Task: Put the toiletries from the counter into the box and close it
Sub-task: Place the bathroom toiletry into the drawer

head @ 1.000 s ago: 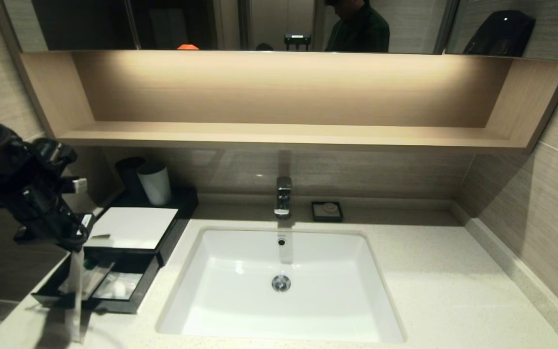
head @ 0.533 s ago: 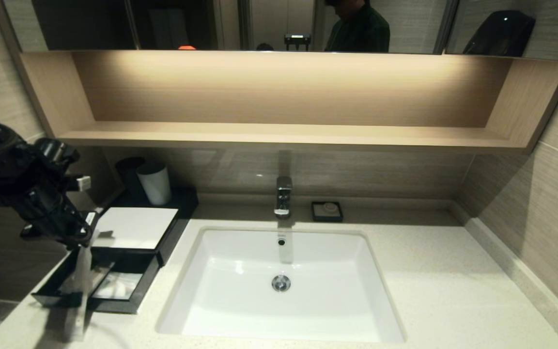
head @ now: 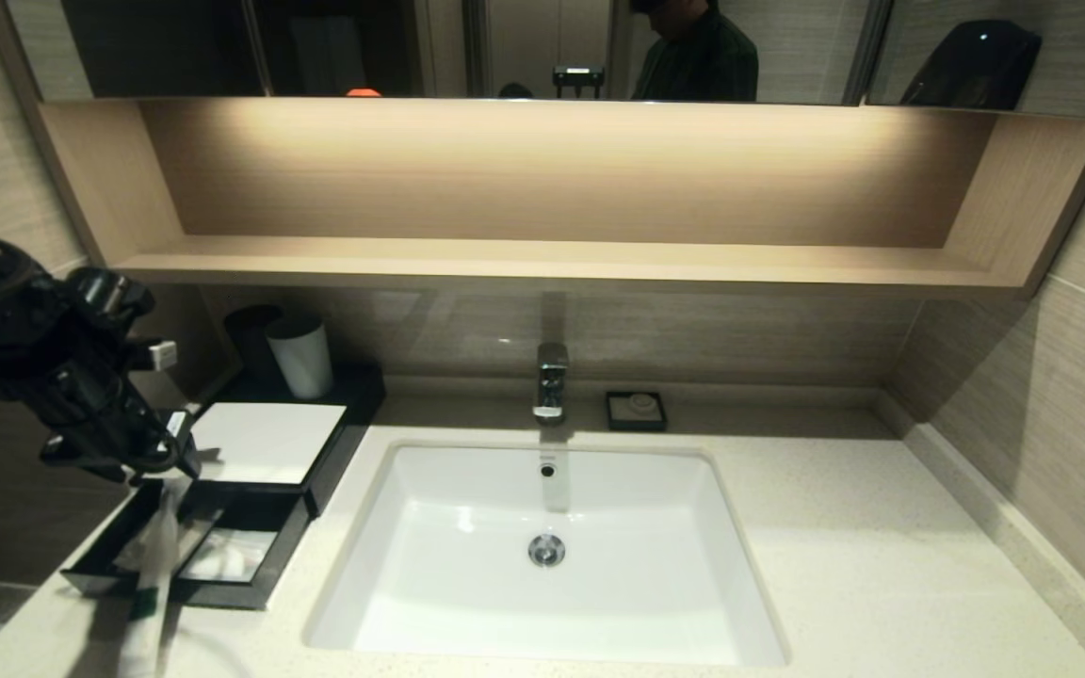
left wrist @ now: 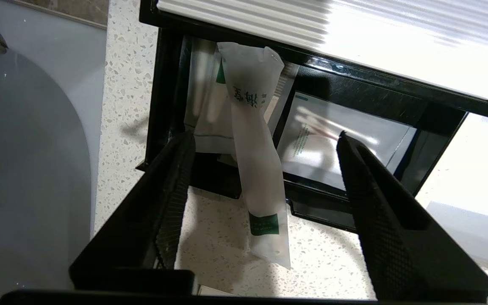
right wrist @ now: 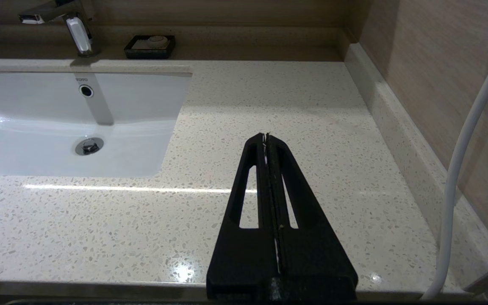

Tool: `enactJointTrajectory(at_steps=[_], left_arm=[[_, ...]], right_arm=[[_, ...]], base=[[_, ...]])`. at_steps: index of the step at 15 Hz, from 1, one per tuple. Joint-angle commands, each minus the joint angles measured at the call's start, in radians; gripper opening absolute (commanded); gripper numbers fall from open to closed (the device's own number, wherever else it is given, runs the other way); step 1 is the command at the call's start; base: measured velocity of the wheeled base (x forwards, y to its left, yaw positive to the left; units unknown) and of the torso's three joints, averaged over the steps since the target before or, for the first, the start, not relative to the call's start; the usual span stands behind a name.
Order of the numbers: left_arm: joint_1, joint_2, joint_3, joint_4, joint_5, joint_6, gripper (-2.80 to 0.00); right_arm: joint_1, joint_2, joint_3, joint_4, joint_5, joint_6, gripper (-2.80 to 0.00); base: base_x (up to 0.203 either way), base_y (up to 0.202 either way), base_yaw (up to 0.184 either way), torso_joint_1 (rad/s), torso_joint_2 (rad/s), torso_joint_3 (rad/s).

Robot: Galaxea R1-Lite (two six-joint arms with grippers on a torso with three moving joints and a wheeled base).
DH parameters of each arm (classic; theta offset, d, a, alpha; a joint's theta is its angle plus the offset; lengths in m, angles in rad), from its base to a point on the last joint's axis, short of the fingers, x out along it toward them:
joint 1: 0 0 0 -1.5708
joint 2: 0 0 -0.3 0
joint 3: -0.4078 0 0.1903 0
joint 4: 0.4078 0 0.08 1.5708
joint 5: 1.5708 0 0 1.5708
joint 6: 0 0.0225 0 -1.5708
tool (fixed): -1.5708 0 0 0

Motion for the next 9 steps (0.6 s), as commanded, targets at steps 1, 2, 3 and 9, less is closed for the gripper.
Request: enactJointTrajectory(at_steps=[1,2,3,9], left_arm=[[0.002,-0.049,0.014,0.008,-0.001,-0.002,0.00],[0.002,-0.075,0.035,0.013,-0.002,-0.003,0.00],[0.002,-0.105,0.071,0.017,-0.002,-0.005,0.00],[0.002,-0.214,0.346,0.048,-0.004,-0.013,0.00]], right_arm=[[0.001,0.000,0.000,0.000,0.000,0.000,-2.80],[0.000,0.000,0.000,0.000,0.000,0.000,-2.80],[0.000,0.000,0.000,0.000,0.000,0.000,-2.80],[0.001,0.000,0.000,0.000,0.000,0.000,-2.80]], base=[[0.000,0.000,0.000,0.000,0.00,0.000],[0.000,0.000,0.000,0.000,0.00,0.000],[0.000,0.000,0.000,0.000,0.00,0.000],[0.000,0.000,0.000,0.000,0.00,0.000]])
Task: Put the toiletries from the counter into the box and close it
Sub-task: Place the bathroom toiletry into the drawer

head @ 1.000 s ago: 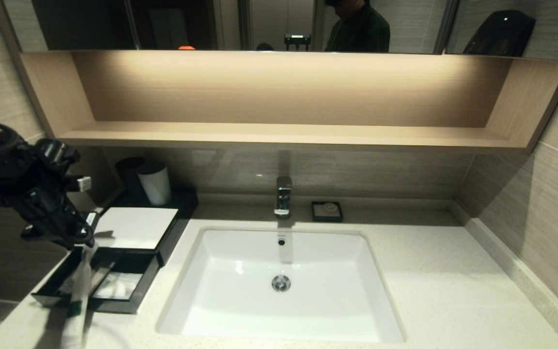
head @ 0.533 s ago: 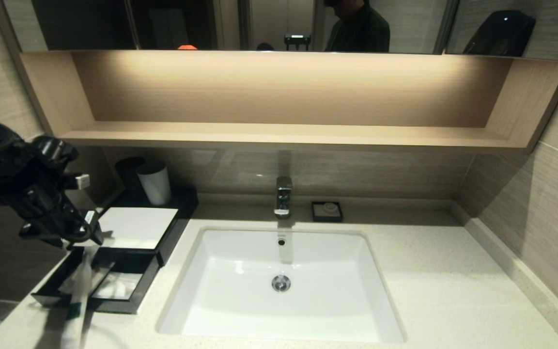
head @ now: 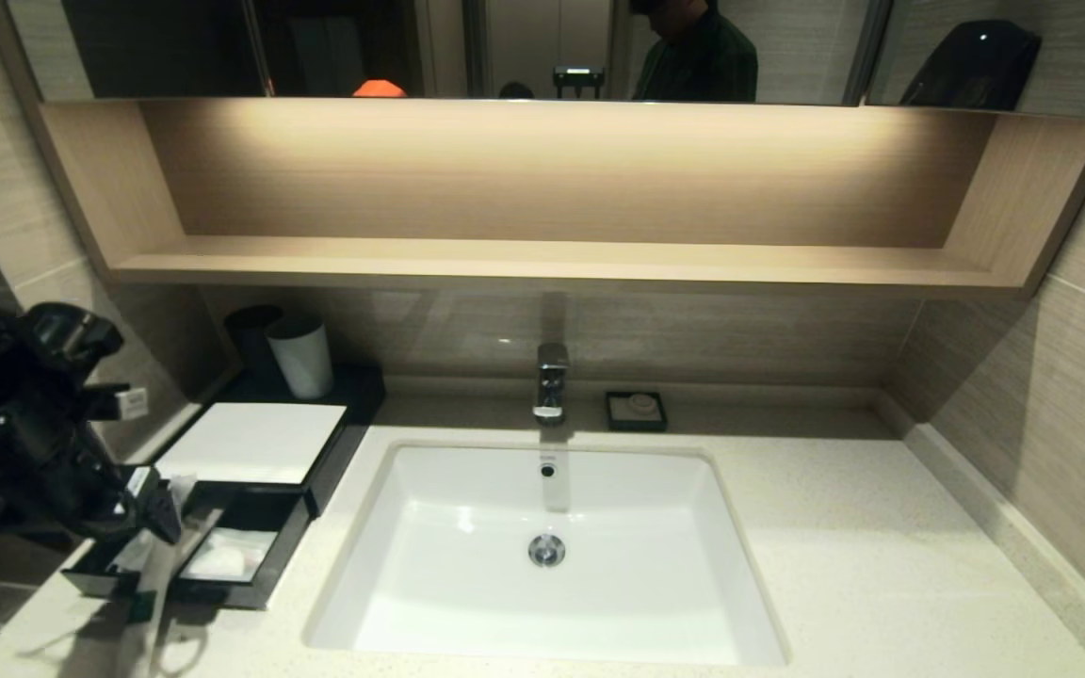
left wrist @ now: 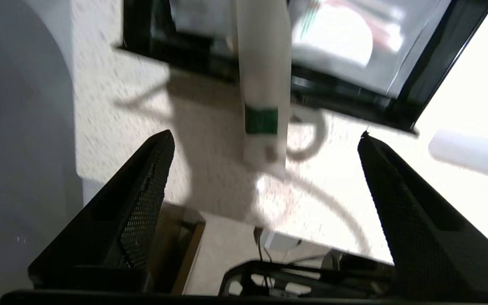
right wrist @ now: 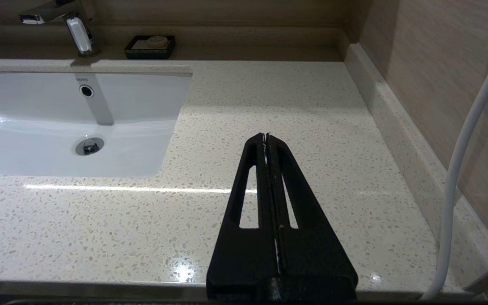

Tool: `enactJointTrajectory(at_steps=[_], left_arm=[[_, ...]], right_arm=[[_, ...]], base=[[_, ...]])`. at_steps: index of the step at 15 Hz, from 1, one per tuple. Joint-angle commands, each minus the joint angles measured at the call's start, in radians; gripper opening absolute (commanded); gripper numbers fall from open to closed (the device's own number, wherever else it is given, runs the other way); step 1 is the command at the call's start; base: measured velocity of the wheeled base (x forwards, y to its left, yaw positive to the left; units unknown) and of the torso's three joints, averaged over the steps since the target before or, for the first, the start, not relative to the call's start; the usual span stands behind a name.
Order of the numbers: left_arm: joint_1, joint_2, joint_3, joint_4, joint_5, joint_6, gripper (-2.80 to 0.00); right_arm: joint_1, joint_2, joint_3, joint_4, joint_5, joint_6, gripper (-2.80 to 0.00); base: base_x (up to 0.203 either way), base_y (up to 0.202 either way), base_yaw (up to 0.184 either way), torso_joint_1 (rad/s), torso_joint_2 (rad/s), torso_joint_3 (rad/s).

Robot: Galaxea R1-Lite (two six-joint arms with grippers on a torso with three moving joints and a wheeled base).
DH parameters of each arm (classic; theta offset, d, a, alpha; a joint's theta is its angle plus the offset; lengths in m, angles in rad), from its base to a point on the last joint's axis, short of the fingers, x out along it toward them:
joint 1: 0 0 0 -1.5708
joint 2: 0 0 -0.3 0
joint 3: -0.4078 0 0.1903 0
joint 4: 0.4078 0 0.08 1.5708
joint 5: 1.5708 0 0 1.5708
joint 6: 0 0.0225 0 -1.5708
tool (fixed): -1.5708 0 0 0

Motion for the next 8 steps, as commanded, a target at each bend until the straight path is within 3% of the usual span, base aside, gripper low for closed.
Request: enactJointTrajectory(at_steps=[1,3,5,6,8], left_arm=[[0.001,-0.040,0.121,-0.002,-0.002,-0.001,0.00],[0.001,-0.051,0.197,-0.055,-0.025,-0.007,0.00],[0.002,-0.062,0.231,-0.126,-0.055,-0.057,0.00],[0.002,-0.065,0.245,-0.159,-0.062,-0.072,-2.80],[0.002,-0.062,0.265,-0.183,-0.062,-0.080,-2.80]], right_arm=[[0.000,0.000,0.000,0.000,0.000,0.000,-2.80],[0.000,0.000,0.000,0.000,0.000,0.000,-2.80],[0.001,0.000,0.000,0.000,0.000,0.000,-2.80],[0.000,0.000,0.000,0.000,0.000,0.000,-2.80],[0.001,0.000,0.000,0.000,0.000,0.000,-2.80]], base=[[0.000,0.000,0.000,0.000,0.00,0.000],[0.000,0.000,0.000,0.000,0.00,0.000],[0.000,0.000,0.000,0.000,0.00,0.000],[0.000,0.000,0.000,0.000,0.00,0.000],[0.000,0.000,0.000,0.000,0.00,0.000]])
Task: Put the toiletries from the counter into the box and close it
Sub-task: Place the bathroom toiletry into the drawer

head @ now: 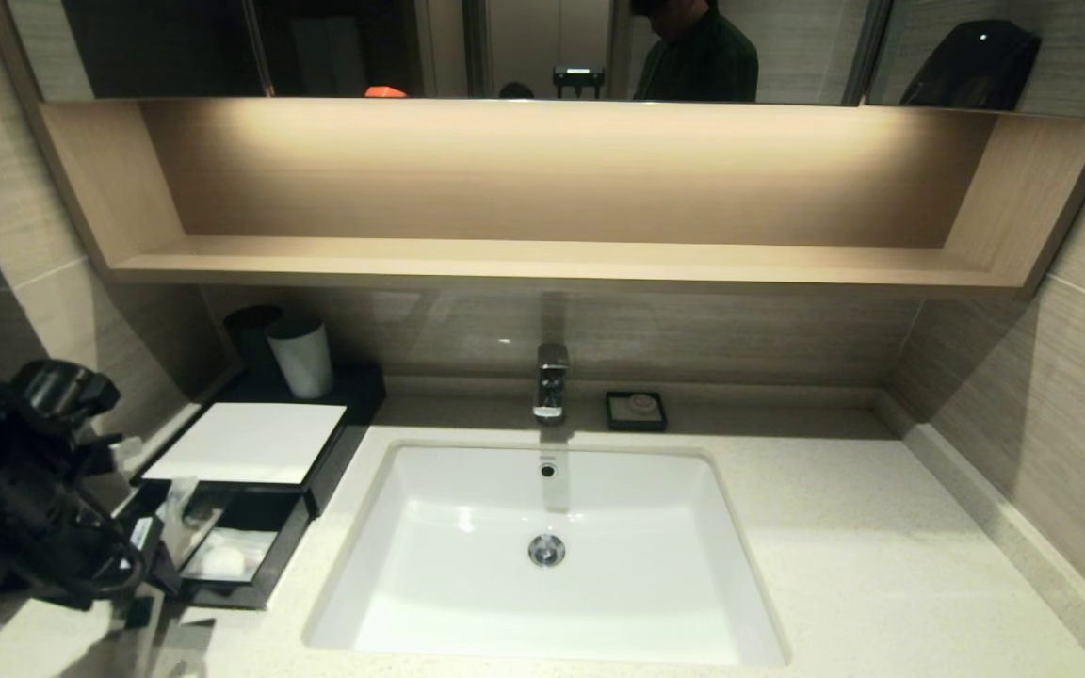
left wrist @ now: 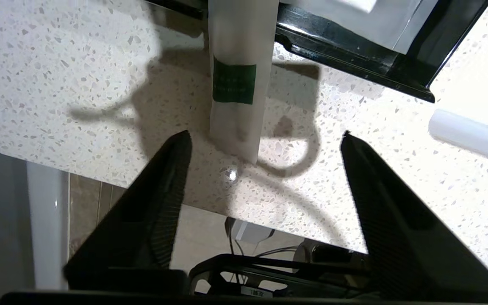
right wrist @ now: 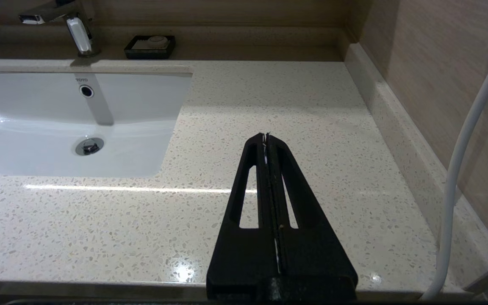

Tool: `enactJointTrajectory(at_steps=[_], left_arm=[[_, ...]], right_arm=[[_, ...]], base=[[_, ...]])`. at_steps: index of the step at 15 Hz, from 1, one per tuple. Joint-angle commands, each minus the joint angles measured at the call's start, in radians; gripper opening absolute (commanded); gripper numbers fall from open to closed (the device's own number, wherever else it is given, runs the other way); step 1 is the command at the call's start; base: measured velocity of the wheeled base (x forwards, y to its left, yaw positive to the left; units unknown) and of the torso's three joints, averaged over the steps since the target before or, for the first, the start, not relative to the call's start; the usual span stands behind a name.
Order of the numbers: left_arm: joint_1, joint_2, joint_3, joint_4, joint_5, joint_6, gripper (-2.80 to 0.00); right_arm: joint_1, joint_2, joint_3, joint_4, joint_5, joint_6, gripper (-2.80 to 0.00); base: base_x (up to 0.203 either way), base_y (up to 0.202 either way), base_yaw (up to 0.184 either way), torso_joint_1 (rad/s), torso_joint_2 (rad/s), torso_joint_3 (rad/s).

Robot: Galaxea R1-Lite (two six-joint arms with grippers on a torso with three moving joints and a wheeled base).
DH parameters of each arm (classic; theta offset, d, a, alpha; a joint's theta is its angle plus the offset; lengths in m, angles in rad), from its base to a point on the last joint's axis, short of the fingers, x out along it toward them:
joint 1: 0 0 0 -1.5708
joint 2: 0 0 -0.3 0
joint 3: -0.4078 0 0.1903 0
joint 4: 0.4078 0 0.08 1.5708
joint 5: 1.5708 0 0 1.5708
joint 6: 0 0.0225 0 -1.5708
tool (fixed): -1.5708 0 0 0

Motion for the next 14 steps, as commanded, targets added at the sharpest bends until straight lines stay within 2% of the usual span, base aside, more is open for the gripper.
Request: enactJointTrajectory(at_steps=[1,9,11,14], left_arm=[[0.000,0.003,0.021,-0.002,0.000,-0.001,-2.80],[0.001,-0.020,0.078,-0.011,0.002,-0.027,-2.80],[0.004,-0.021,0.114,-0.050,0.002,-0.027,-2.80],[0.014,-0.023,0.205,-0.199,0.003,-0.026,-2.80]], right_arm=[[0.001,0.000,0.000,0.000,0.000,0.000,-2.80],[0.001,0.000,0.000,0.000,0.000,0.000,-2.80],[0.000,0.000,0.000,0.000,0.000,0.000,-2.80],[0.000,0.000,0.000,0.000,0.000,0.000,-2.80]], base=[[0.000,0.000,0.000,0.000,0.00,0.000],[0.000,0.000,0.000,0.000,0.00,0.000],[0.000,0.000,0.000,0.000,0.00,0.000],[0.000,0.000,0.000,0.000,0.00,0.000]])
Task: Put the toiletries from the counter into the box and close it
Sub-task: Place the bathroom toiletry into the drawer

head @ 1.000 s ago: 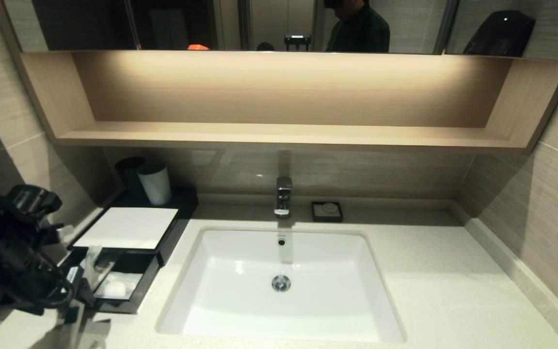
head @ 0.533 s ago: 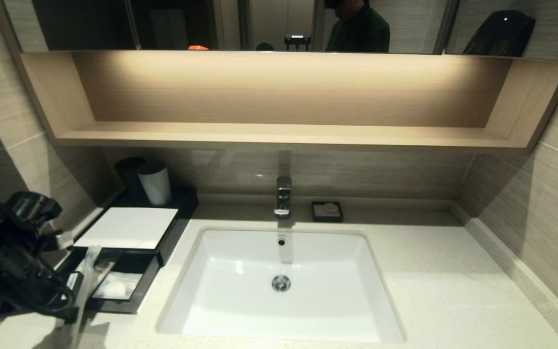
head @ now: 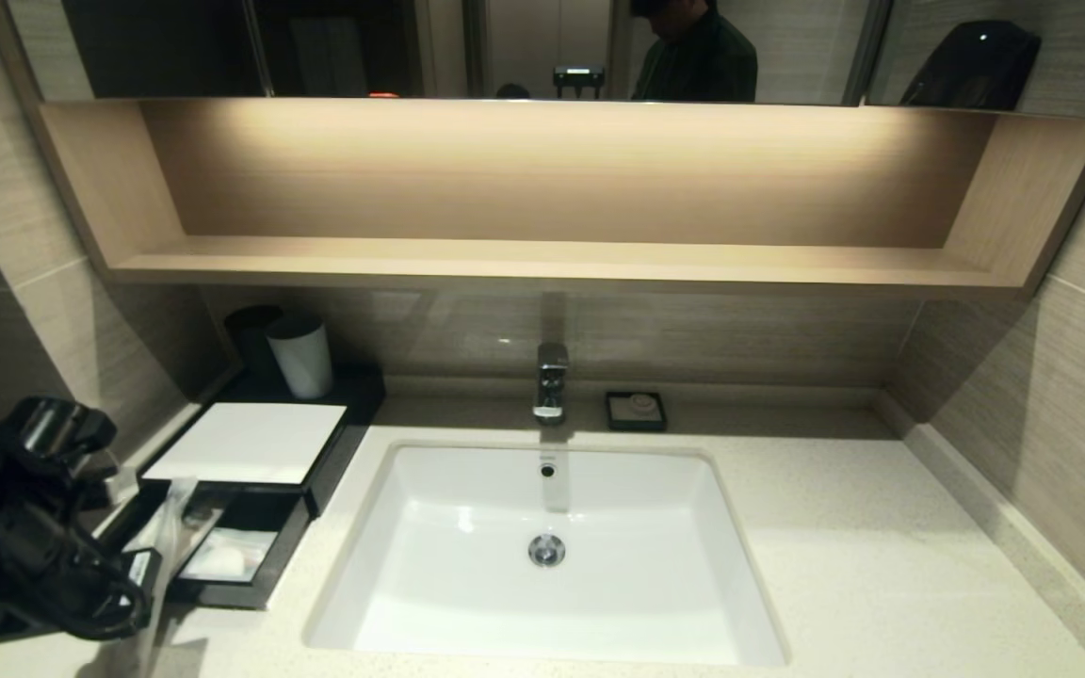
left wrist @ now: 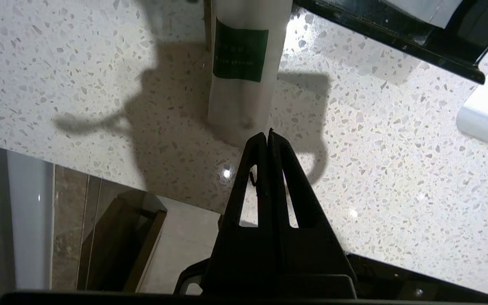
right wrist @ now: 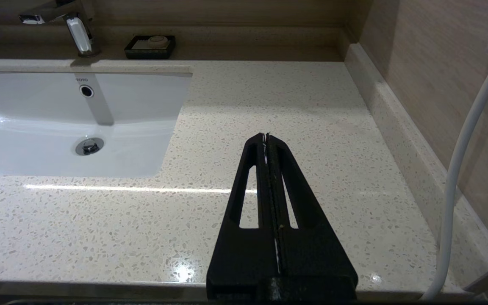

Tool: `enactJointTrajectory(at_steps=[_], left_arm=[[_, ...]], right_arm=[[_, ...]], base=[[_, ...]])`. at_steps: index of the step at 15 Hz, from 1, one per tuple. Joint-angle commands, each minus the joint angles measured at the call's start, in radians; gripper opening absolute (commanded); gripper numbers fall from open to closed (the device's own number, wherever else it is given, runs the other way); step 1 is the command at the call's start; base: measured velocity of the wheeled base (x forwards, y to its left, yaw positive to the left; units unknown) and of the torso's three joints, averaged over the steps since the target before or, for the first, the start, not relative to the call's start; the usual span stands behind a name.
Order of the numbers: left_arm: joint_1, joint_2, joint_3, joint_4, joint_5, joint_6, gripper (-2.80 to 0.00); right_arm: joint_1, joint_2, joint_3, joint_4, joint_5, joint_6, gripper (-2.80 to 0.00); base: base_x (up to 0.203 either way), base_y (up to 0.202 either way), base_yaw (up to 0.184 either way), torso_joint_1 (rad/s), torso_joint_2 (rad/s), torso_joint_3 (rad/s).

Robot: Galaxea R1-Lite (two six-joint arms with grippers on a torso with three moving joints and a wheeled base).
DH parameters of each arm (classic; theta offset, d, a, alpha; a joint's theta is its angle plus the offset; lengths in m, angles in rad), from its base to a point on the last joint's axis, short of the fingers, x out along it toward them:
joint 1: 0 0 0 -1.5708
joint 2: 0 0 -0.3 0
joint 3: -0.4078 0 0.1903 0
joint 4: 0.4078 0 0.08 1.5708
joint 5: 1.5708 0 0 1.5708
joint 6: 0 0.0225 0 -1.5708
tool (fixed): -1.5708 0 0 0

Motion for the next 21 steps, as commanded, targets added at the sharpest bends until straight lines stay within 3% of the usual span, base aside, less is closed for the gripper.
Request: enactJointTrajectory(at_steps=[1,4,7,8,21], left_arm=[[0.014,0.000,0.072,-0.115,0.000,0.000,-2.80],[0.029,-0.002,0.136,-0.258,-0.001,-0.001,-2.80],[0.031,-0.007,0.166,-0.321,-0.001,-0.001,-2.80],[0.031,-0.008,0.177,-0.340,-0.002,-0.001,0.00],[0.030,0.005,0.237,-0.376,-0.017,-0.001,0.00]], right_arm=[[0.001,0.000,0.000,0.000,0.000,0.000,-2.80],[0.001,0.000,0.000,0.000,0.000,0.000,-2.80],[0.001,0.000,0.000,0.000,0.000,0.000,-2.80],[0.001,0.000,0.000,0.000,0.000,0.000,-2.80],[0.001,0.000,0.000,0.000,0.000,0.000,-2.80]], base=[[0.000,0.000,0.000,0.000,0.00,0.000],[0.000,0.000,0.000,0.000,0.00,0.000],[0.000,0.000,0.000,0.000,0.00,0.000],[0.000,0.000,0.000,0.000,0.00,0.000],[0.000,0.000,0.000,0.000,0.00,0.000]])
